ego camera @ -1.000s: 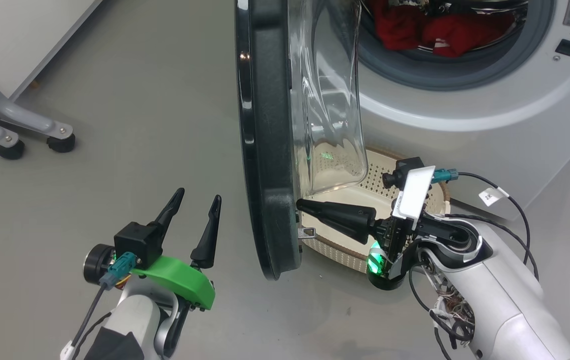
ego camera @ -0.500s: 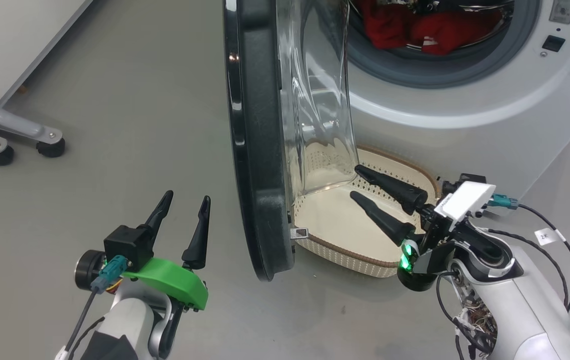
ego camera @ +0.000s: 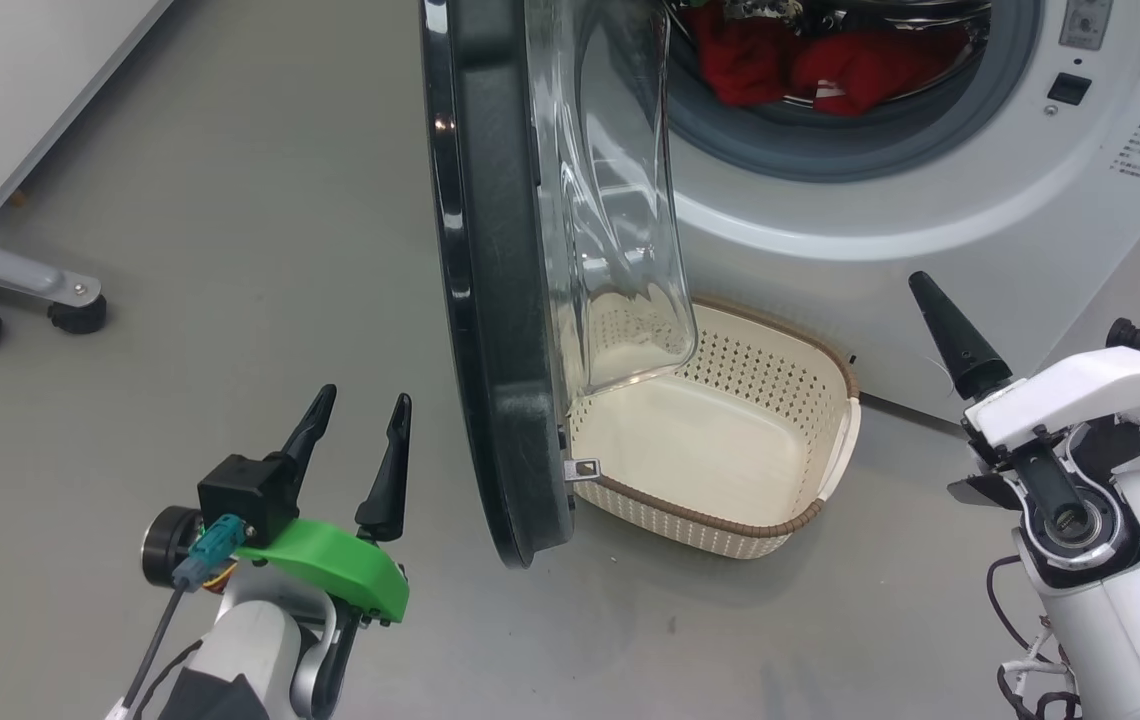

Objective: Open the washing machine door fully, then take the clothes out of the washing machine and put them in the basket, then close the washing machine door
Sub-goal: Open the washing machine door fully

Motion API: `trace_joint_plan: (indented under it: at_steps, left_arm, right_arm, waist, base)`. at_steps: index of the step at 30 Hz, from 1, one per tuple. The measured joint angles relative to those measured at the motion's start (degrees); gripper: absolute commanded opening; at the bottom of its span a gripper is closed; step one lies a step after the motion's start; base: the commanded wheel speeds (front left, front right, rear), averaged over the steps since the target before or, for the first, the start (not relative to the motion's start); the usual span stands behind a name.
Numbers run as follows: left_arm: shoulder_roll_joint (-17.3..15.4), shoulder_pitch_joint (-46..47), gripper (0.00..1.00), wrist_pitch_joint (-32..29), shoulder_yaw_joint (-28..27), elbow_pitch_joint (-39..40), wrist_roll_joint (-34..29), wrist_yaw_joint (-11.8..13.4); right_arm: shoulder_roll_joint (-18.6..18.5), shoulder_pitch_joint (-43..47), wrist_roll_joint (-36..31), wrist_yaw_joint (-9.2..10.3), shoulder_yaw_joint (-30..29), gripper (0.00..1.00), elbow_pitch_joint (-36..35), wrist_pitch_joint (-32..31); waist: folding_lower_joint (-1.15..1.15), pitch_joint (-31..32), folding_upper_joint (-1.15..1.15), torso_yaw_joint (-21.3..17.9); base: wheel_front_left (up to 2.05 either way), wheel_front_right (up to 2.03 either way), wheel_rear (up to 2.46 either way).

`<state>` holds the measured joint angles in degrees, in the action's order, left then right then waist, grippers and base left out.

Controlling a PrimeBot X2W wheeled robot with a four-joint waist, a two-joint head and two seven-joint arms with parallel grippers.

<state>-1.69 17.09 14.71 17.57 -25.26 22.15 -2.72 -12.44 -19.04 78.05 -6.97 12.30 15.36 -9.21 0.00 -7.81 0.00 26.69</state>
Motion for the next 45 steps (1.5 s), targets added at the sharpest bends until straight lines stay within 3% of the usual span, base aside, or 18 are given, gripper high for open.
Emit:
trace_joint_plan:
  at_steps: [11, 15, 17, 23, 27, 32, 45]
  left_arm:
    - [-0.01, -0.78, 1.0, 0.0, 0.01, -0.31, -0.09, -0.01]
    - [-0.01, -0.99, 1.0, 0.0, 0.01, -0.36, -0.1, -0.01]
    - [-0.01, -1.04, 1.0, 0.0, 0.01, -0.4, -0.1, -0.01]
    - [-0.01, -1.27, 1.0, 0.0, -0.04, -0.58, -0.11, -0.01]
    - [-0.03, -1.46, 1.0, 0.0, -0.4, -0.59, -0.11, -0.01]
    - [-0.03, -1.85, 1.0, 0.0, -0.46, -0.62, -0.11, -0.01]
    - [-0.03, -1.85, 1.0, 0.0, -0.75, -0.67, -0.11, -0.01]
  right_arm:
    - [-5.78, 1.69, -26.81, -0.02, 7.62, 1.0, -2.78, 22.03]
    - [-6.37, 1.75, -33.15, -0.02, 7.84, 1.0, -0.8, 27.38]
    - [-6.47, 1.98, -36.21, 0.82, 7.98, 1.0, 0.57, 26.57]
    - [-6.06, 2.3, -44.18, 6.84, 8.44, 1.0, 3.12, 24.62]
    - [-4.14, 3.02, -47.64, 9.53, 6.51, 1.0, 2.53, 24.15]
    - [-2.72, 3.35, -50.86, 11.21, 5.08, 1.0, 1.71, 24.15]
    - [0.23, 5.66, -55.56, 11.73, 3.68, 1.0, 1.87, 24.14]
  waist:
    - [0.0, 1.38, 0.0, -0.79]
    - [0.0, 1.6, 0.0, -0.85]
    - [0.0, 1.72, 0.0, -0.88]
    - [0.0, 1.91, 0.0, -0.96]
    - [0.0, 1.9, 0.0, -1.12]
    - [0.0, 1.7, 0.0, -1.3]
    - [0.0, 1.32, 0.0, -1.42]
  base:
    - [0.0, 0.0, 0.0]
    - [0.0, 0.0, 0.0]
    - [0.0, 0.0, 0.0]
    - [0.0, 0.0, 0.0]
    - [0.0, 0.0, 0.0]
    - [0.0, 0.0, 0.0]
    - [0.0, 0.0, 0.0]
